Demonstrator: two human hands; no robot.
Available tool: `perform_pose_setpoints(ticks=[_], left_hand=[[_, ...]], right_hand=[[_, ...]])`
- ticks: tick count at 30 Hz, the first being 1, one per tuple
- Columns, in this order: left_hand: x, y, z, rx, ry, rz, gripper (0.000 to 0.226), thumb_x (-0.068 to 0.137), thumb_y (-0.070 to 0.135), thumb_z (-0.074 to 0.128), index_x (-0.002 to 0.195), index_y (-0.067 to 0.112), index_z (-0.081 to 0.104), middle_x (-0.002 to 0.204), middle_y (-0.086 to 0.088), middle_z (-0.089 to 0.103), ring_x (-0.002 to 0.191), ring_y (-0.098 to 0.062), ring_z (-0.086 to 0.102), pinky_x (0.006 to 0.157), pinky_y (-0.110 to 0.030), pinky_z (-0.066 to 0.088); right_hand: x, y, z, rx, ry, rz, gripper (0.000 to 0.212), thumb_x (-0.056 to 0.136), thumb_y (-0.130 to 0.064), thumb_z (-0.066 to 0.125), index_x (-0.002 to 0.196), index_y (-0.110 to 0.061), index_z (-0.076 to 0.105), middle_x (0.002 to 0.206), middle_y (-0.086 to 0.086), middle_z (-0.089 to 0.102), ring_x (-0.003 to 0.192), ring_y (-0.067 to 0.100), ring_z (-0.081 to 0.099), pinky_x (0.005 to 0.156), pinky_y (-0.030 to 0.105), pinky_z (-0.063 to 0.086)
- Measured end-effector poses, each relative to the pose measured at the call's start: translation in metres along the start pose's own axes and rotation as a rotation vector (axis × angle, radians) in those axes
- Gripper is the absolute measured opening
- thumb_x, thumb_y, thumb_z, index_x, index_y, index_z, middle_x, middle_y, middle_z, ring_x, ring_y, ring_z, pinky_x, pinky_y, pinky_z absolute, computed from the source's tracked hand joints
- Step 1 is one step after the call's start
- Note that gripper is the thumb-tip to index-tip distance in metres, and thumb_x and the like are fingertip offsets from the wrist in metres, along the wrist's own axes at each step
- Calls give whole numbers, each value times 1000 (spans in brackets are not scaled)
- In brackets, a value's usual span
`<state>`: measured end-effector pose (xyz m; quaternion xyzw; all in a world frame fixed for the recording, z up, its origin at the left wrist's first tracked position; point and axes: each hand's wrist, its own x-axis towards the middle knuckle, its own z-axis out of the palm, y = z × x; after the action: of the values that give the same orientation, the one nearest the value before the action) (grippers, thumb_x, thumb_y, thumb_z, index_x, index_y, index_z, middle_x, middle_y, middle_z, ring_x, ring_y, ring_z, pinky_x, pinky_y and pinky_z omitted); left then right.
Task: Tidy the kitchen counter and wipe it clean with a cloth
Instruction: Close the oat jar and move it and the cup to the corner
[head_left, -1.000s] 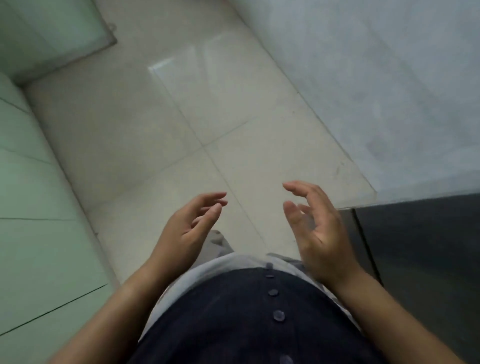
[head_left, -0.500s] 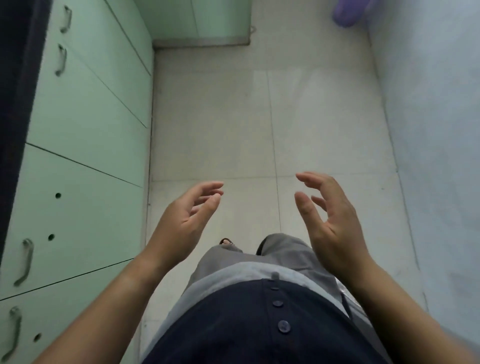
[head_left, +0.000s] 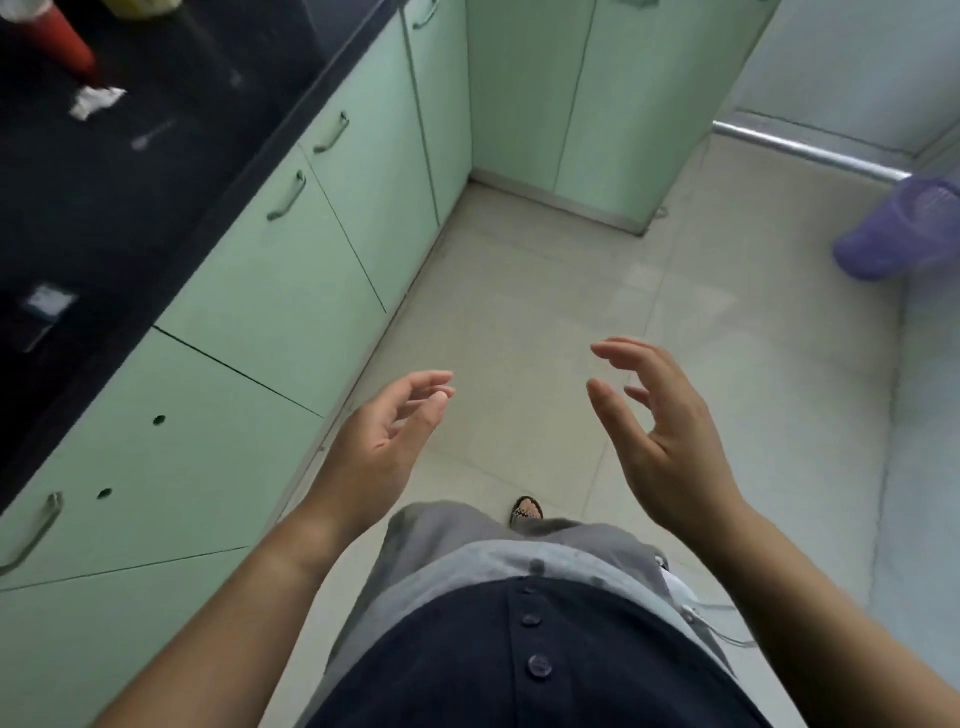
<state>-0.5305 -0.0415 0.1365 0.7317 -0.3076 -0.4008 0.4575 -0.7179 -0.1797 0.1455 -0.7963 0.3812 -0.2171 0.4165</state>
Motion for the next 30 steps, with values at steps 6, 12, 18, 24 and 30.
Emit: perform_pose_setpoints(ticks=[6, 12, 18, 24, 30], left_hand=[[31, 4, 5, -61, 122, -100, 38, 75, 60, 46, 105, 41, 60, 106, 20, 66, 105, 4, 56, 83, -7, 41], [78, 5, -21, -113, 214, -162, 38, 73, 62, 46, 103, 43, 62, 105, 21, 65, 105, 3, 57, 81, -7, 42], [173, 14, -83, -121, 273, -144, 36, 76, 61, 47, 104, 43, 61, 109, 18, 65, 107, 3, 56, 88, -19, 41], [259, 37, -180, -108, 336, -99, 39, 77, 62, 45, 108, 42, 59, 112, 19, 63, 111, 4, 53, 94, -22, 41], [307, 32, -241, -175, 410, -146, 38, 76, 62, 46, 106, 43, 60, 112, 17, 63, 111, 3, 53, 94, -24, 42]], right_hand=[[57, 10, 7, 29, -205, -7, 45, 87, -55, 39, 119, -27, 53, 124, -13, 51, 116, -2, 46, 99, 32, 44], [127, 7, 28, 16, -348, -27, 45, 86, -57, 38, 118, -29, 52, 124, -15, 50, 118, -4, 45, 100, 29, 42], [250, -22, 79, -10, -389, -131, 44, 87, -57, 37, 119, -30, 51, 122, -17, 48, 117, -6, 43, 98, 24, 40], [369, -81, 136, -16, -414, -244, 46, 88, -56, 36, 122, -28, 50, 125, -14, 49, 117, -3, 44, 97, 21, 39], [449, -113, 186, -8, -505, -290, 46, 88, -58, 36, 122, -30, 50, 127, -15, 49, 119, -4, 44, 98, 25, 42]])
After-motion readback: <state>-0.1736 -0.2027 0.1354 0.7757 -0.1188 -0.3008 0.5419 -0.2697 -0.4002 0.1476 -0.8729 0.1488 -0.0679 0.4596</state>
